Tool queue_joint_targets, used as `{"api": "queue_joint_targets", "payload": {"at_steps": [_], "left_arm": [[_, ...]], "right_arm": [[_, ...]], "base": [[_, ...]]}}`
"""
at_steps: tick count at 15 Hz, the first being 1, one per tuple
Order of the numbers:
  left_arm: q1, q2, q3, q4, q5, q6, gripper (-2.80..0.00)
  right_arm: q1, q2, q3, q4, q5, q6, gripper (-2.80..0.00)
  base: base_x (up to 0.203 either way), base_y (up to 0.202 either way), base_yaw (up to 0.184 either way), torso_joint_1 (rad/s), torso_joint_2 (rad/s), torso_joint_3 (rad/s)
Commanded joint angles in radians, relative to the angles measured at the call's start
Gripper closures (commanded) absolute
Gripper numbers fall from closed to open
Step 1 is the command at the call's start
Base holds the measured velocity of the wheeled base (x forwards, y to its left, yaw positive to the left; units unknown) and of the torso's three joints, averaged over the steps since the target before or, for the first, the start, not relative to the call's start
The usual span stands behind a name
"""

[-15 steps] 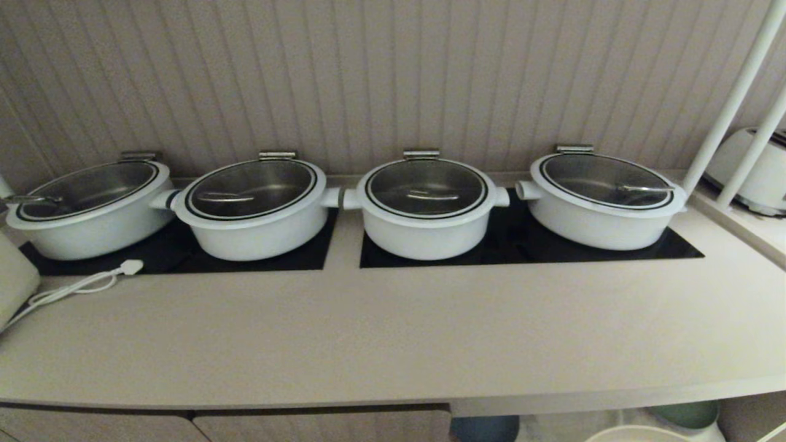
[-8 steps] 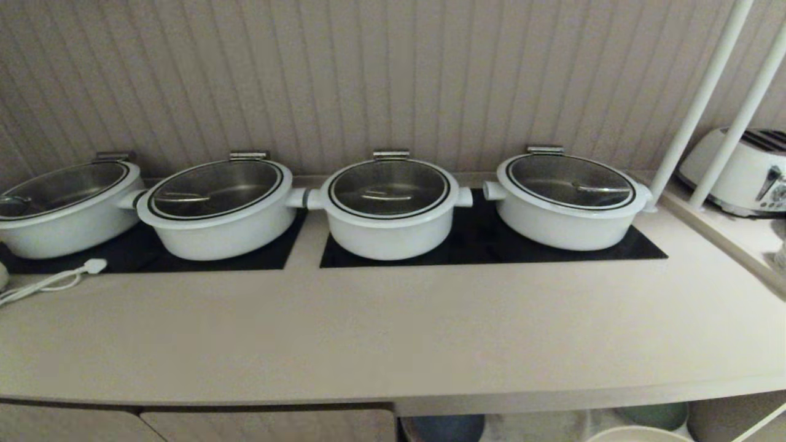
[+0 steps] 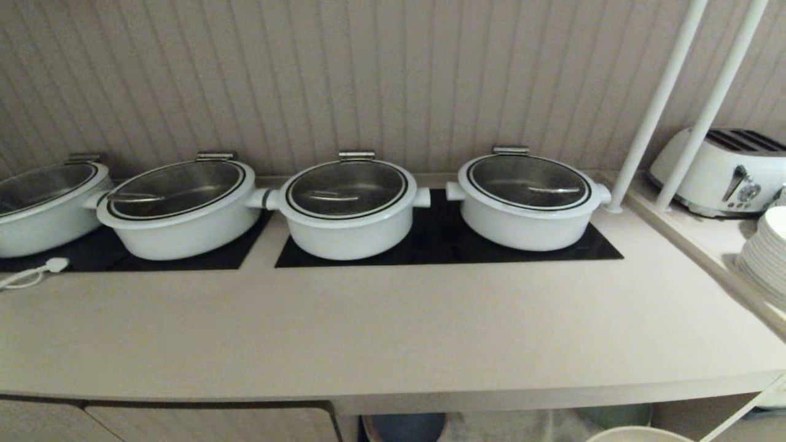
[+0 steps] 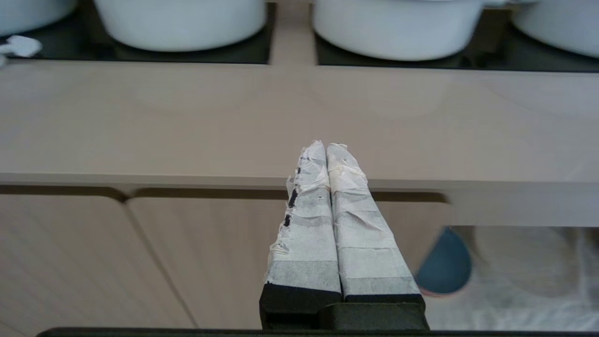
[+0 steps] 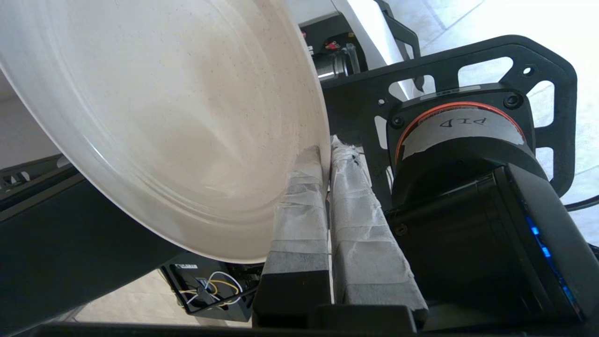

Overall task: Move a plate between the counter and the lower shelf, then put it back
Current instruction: Put the plate in the cupboard

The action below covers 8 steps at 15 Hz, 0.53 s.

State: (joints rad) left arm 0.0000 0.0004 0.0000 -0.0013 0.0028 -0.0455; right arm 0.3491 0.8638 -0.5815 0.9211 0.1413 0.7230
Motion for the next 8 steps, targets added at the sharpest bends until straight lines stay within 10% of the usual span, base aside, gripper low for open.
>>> {"api": "queue_joint_targets", "payload": {"at_steps": [1,8], "left_arm": [[0.000,0.000,0.000,0.000,0.000,0.000,0.00],[0.000,0.000,0.000,0.000,0.000,-0.001,0.00]], "right_arm": [[0.001,0.001,0.000,0.005,0.001,0.004,0.00],[-0.001,0.001,-0.003,0.010,-0.002,0.004,0.00]], "base": [[0.000,-0.196,0.004,0.001,0.00,0.002],[0.000,-0.195,0.000,0.004,0.00,0.003]]}}
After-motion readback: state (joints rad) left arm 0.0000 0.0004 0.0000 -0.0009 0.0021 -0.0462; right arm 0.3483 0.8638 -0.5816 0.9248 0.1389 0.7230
